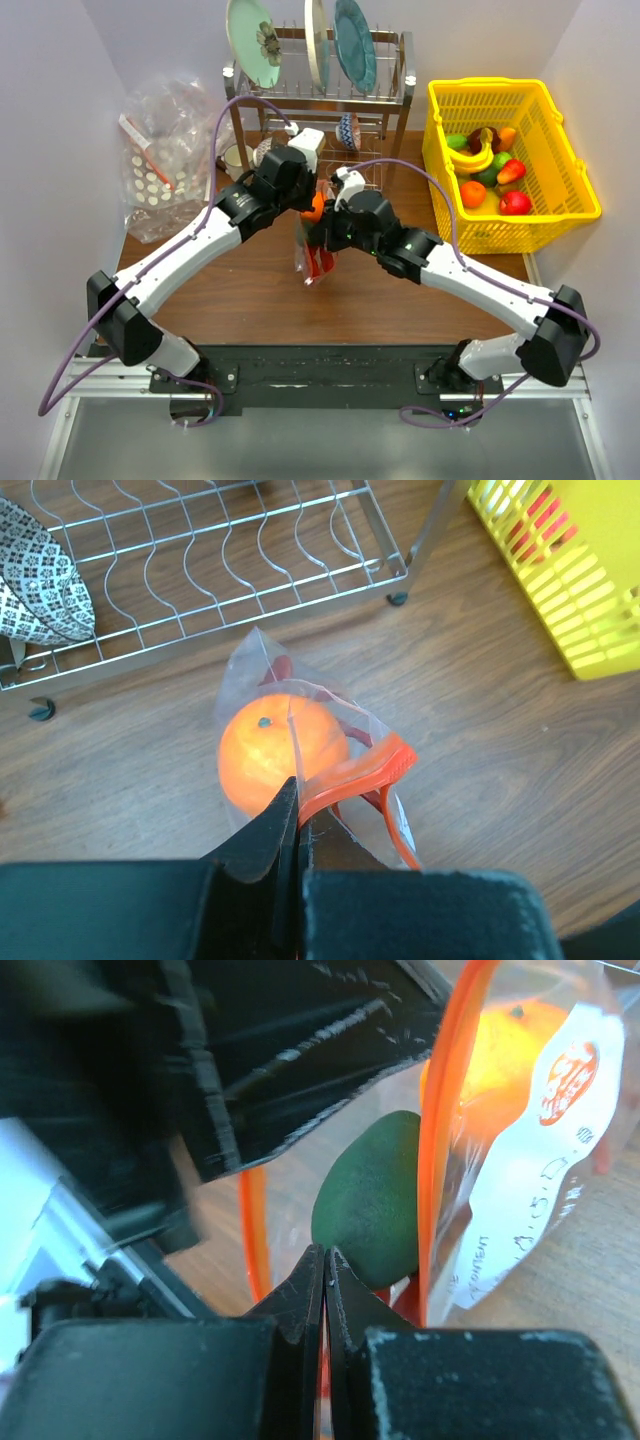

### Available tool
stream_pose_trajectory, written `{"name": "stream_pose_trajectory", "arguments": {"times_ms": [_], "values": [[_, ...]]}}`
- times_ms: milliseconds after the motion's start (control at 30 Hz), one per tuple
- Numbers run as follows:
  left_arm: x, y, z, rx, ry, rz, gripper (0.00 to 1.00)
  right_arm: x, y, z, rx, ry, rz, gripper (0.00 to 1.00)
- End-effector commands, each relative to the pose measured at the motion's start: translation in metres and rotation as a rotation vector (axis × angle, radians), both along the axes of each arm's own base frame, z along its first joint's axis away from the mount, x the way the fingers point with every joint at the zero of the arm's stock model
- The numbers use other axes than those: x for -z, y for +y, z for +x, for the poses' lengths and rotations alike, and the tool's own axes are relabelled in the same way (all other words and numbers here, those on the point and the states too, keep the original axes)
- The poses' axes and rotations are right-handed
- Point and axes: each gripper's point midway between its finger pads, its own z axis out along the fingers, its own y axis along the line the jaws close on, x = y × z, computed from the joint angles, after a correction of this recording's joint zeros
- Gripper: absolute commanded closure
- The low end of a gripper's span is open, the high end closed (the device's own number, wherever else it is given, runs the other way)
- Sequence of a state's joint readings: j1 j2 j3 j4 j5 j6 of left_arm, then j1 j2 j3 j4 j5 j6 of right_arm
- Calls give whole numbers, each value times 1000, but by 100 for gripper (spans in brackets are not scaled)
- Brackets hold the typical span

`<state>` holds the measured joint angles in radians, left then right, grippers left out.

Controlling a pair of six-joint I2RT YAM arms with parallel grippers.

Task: Place the food in the zip-top bag and seal the zipper
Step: Adjust the zipper food storage bag at the center of the board.

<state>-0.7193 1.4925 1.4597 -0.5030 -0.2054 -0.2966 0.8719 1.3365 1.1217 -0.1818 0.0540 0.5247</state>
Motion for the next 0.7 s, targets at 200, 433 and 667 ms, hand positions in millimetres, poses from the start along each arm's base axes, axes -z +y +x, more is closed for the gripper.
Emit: {"name": "stream_pose_trajectory", "arguments": {"times_ms": [200,433,667], "values": [[-59,-14,1,-8,-86,-208,100,66,18,29,186,-24,-98,100],[-55,-13,4,-19,-86,-200,100,54,3,23,210,-51,-70,100],[-48,-14,7,-26,-71,-190,100,-12,-18,19,222,-173,-6,100]]}}
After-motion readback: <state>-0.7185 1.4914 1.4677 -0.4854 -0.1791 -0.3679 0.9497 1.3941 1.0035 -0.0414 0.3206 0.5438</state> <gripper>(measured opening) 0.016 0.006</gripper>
